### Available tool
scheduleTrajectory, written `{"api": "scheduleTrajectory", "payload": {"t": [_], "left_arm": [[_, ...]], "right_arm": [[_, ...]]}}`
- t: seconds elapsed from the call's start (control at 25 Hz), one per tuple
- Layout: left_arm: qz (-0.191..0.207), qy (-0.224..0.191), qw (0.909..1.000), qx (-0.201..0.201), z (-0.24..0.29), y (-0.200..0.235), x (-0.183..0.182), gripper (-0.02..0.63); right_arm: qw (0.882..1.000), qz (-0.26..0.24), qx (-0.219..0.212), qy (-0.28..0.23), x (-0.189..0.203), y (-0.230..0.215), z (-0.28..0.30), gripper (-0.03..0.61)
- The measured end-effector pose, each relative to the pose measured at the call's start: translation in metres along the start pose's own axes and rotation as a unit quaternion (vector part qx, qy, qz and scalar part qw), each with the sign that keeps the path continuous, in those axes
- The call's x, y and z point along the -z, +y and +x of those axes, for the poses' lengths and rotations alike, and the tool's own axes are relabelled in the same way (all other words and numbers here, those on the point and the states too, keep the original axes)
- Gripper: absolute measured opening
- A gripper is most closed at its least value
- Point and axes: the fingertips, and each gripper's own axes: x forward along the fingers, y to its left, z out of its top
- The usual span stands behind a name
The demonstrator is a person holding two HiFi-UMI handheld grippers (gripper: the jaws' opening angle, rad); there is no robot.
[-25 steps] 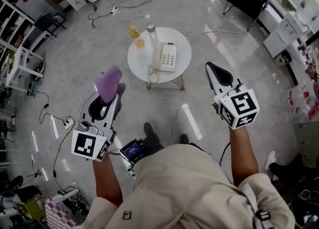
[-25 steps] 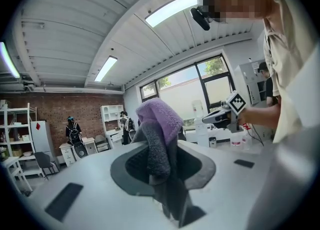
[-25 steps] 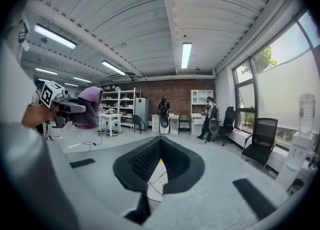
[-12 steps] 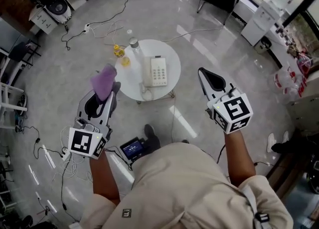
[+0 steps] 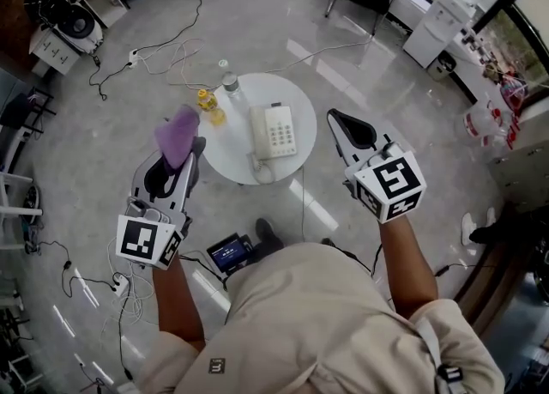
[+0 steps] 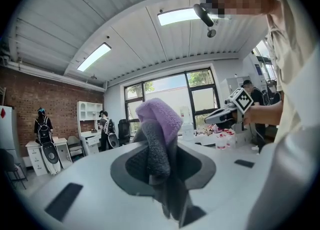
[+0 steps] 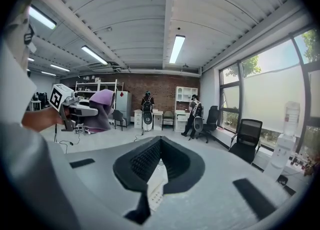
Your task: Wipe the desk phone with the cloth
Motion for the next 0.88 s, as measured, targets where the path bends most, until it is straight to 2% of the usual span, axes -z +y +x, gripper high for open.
{"api": "scheduleTrajectory", "payload": {"t": [0.52,0.88], "left_arm": [[-0.019,-0.009,0.9994,0.027,-0.003,0.073,0.035,0.091],[-0.040,-0.004,0.9991,0.016,-0.003,0.095,0.055,0.091]], "right_arm": [[1.000,-0.014,0.008,0.021,-0.012,0.042,0.080,-0.006],[0.999,-0.020,-0.020,0.037,-0.006,0.054,0.129,-0.006]]}}
